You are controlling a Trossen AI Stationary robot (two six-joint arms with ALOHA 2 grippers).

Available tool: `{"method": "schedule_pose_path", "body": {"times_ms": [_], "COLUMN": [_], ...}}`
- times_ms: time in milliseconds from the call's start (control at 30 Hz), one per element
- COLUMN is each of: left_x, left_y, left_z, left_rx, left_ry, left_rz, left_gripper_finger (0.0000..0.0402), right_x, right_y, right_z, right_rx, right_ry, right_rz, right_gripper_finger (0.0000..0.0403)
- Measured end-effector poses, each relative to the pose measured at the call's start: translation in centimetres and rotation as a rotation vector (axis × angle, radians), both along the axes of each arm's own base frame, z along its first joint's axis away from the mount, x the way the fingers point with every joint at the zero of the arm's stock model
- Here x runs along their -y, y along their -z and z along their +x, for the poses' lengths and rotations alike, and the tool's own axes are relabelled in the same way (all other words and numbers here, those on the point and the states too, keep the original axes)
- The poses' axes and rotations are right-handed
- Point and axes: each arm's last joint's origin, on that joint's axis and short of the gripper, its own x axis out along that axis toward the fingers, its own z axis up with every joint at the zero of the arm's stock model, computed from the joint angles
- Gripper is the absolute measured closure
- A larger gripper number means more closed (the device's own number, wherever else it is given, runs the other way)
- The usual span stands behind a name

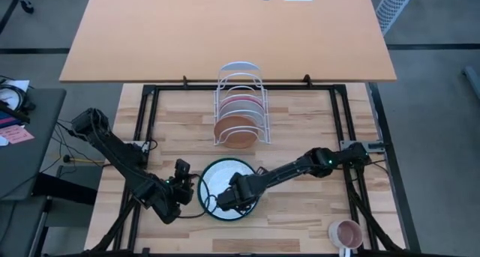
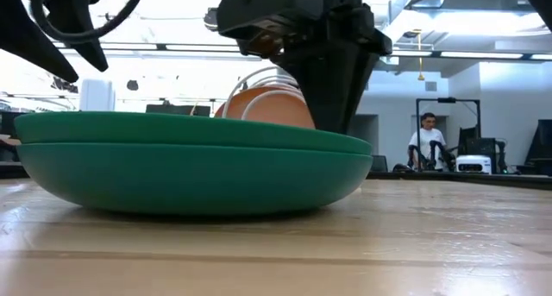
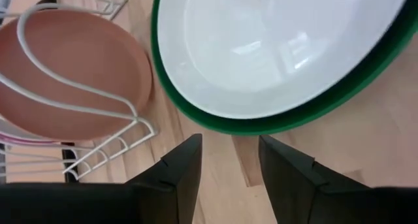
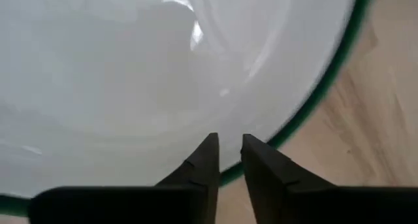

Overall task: Sort dishes
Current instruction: Put the white plate on the dish rack

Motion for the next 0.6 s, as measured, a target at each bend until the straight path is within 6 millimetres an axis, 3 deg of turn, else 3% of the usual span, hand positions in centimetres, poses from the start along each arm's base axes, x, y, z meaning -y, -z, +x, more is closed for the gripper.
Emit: {"method": "schedule_pose_path", "body": {"times_ms": [233,600], "left_x": [0.4,0.7], "left_y": [-0.1,-0.2], "left_z": [0.1,0.3], "left_rx": [0.025,0.048], "left_ry": [0.024,0.044], "left_rz": [-0.005,-0.020], "left_gripper_finger": [0.0258,0.0258], "right_x": [0.9,1.0], "right_y": [1.4,1.8], "right_z": [-0.2,-0.2], "right_rx": [-0.049,-0.049], "right_ry": [0.038,0.063], "right_rz": [-0.022,-0.037], "right_gripper_finger": [0.0396,0.0401]}}
